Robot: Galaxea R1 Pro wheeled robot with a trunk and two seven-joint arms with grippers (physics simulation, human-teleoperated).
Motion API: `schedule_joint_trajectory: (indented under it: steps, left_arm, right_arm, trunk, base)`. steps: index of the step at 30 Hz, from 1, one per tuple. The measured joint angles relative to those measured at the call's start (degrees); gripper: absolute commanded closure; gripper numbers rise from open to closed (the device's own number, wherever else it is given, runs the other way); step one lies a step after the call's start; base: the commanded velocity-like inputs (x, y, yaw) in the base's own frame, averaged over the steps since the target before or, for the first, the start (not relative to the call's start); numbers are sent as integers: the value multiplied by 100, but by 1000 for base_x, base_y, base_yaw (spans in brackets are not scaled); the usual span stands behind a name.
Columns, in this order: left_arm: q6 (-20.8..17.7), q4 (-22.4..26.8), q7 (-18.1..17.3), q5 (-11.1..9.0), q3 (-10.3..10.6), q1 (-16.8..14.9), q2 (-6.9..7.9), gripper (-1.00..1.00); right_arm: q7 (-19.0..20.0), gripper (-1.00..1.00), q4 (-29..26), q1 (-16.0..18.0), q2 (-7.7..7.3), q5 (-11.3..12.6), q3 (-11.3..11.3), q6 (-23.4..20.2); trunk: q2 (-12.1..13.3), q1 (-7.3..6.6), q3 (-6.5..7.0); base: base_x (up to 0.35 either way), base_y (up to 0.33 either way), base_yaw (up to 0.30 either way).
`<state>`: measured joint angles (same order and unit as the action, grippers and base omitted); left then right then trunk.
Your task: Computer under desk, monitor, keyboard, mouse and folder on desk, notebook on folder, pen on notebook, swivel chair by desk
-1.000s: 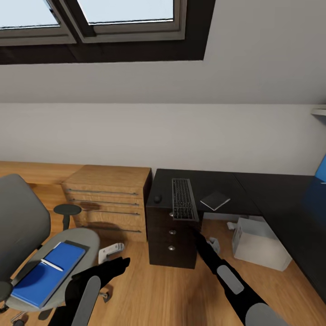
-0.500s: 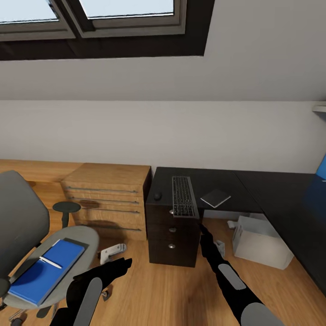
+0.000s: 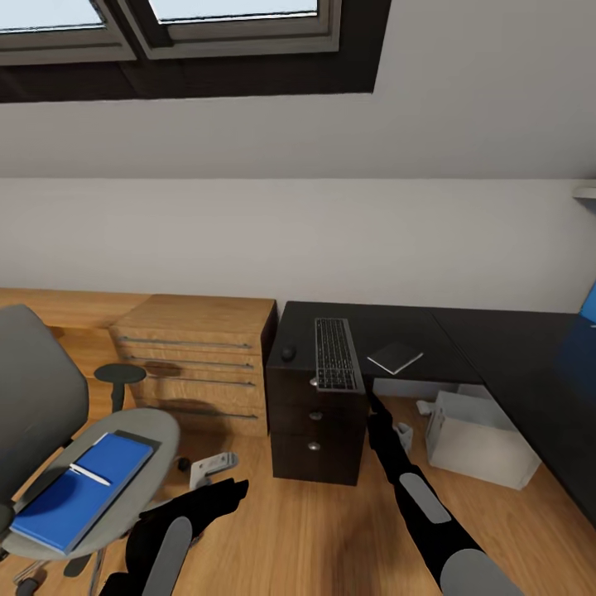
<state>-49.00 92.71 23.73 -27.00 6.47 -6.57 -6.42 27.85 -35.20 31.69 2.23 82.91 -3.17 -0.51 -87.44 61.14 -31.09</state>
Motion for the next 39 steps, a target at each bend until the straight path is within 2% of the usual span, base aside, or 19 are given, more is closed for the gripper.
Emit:
schedule_joint_trajectory:
  steps: [23, 32, 39]
  left_arm:
    - [-9, 0, 4, 1, 27, 11, 9, -100]
    - [-9, -21, 7, 0, 27, 11, 2, -100]
    - [-9, -15, 4, 1, 27, 11, 6, -100]
  right_arm:
    - [3, -100, 77, 0, 21, 14, -32, -4]
    - [-6, -100, 237, 0, 111, -6, -43, -3]
    - [5, -100, 227, 0, 114, -10, -43, -7]
  trunk:
    - [-923, 505, -413]
    - [-1284, 703, -575]
    - [-1565, 857, -700]
  base:
    - [0, 0, 0]
    - [0, 0, 0]
    - [0, 0, 0]
